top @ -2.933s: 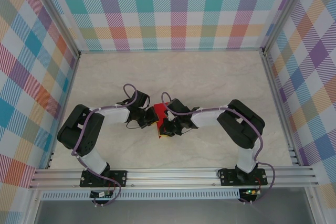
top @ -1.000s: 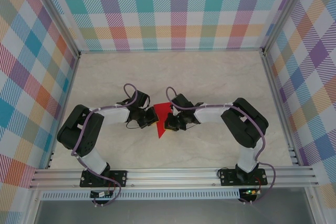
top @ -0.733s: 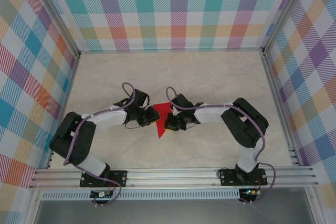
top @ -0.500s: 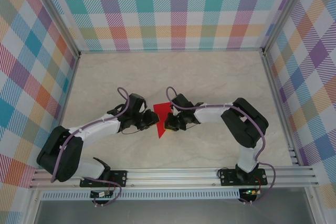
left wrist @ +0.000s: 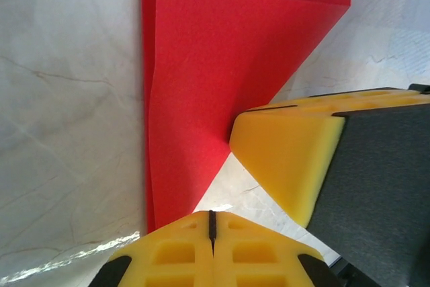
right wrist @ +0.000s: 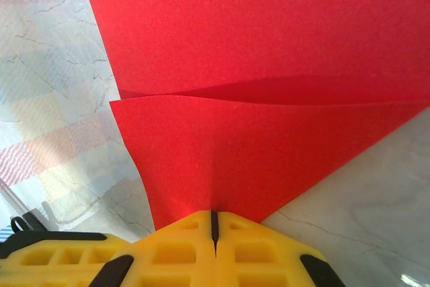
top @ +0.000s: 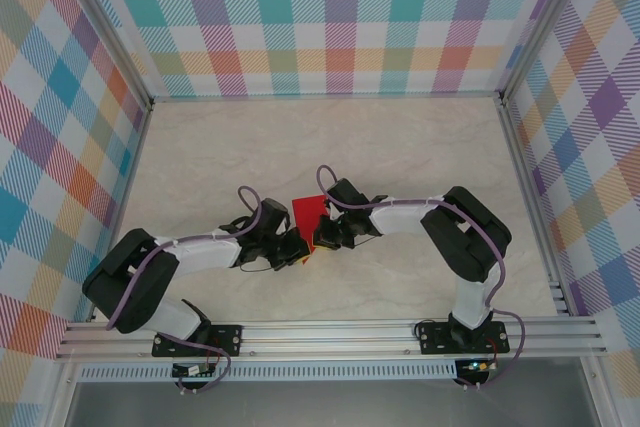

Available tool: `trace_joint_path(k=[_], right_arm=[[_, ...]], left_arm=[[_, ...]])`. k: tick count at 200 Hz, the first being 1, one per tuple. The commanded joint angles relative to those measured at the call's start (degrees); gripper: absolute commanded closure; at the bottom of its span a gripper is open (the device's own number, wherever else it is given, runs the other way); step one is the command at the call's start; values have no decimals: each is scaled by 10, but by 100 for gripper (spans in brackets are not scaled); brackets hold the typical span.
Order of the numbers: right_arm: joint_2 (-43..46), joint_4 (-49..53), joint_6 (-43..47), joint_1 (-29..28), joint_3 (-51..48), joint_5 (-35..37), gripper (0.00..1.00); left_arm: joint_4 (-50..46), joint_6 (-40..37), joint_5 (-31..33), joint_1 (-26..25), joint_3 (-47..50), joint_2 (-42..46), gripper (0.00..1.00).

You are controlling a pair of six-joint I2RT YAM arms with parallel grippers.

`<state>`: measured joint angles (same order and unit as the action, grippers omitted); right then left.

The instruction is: Fold a paper plane with a square sheet of paper (pick it up from the middle)

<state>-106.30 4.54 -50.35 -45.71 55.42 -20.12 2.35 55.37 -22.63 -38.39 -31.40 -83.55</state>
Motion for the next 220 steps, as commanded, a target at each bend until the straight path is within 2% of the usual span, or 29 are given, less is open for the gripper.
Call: trace_joint_path(k=[1,105,160,220], right_arm=[[3,6,-5,1,0,-3,100],[14,-37,17,-8,-11,-36,100],[-26,23,46,-10,21,-28,100],[-41,38,62,41,30,-11,100]], left_arm=[[6,5,4,-5,-1,-9,100],[-50,-14,39,-5,6,-26,100],[-60,-11,42,-5,7,-26,100],[-98,-5,49,-5,19,-26,100]])
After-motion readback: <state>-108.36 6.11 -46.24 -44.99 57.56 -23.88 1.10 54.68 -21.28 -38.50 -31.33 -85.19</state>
